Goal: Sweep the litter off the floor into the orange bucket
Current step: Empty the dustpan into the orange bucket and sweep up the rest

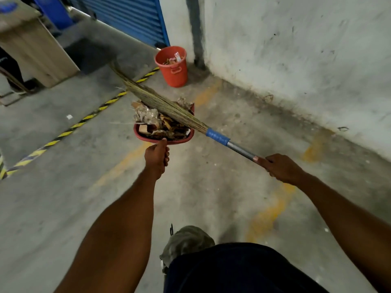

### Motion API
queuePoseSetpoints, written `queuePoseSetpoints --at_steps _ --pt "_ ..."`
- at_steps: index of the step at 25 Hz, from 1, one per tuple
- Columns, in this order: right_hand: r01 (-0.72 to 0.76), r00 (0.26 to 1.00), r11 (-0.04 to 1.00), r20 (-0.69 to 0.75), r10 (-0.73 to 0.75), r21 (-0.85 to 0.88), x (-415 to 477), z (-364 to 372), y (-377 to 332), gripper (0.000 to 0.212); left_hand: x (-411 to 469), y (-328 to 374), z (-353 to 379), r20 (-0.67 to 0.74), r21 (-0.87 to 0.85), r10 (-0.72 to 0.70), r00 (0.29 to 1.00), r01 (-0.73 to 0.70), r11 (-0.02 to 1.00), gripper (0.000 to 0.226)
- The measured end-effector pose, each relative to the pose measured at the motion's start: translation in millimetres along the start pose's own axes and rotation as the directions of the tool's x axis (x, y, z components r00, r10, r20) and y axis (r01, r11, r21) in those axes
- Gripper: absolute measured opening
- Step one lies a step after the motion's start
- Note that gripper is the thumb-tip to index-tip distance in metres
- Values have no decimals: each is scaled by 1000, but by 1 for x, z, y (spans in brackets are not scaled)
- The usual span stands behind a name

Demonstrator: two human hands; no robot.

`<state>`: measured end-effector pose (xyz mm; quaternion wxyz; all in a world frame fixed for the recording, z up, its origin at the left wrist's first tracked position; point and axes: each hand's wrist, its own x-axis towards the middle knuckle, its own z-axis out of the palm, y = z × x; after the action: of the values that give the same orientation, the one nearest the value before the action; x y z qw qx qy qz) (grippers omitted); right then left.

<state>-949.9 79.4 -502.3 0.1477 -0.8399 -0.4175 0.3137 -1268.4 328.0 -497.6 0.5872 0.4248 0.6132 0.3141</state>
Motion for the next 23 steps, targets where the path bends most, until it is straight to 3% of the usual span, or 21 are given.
queuePoseSetpoints --at_steps 13,23 --pt "-76 996 996 -39 78 48 288 -14 -196 73 339 172 2 78 61 31 996 -36 997 36" --pt "-52 997 999 -63 53 12 556 -74 -249 79 586 276 108 81 78 -18 997 12 997 34"
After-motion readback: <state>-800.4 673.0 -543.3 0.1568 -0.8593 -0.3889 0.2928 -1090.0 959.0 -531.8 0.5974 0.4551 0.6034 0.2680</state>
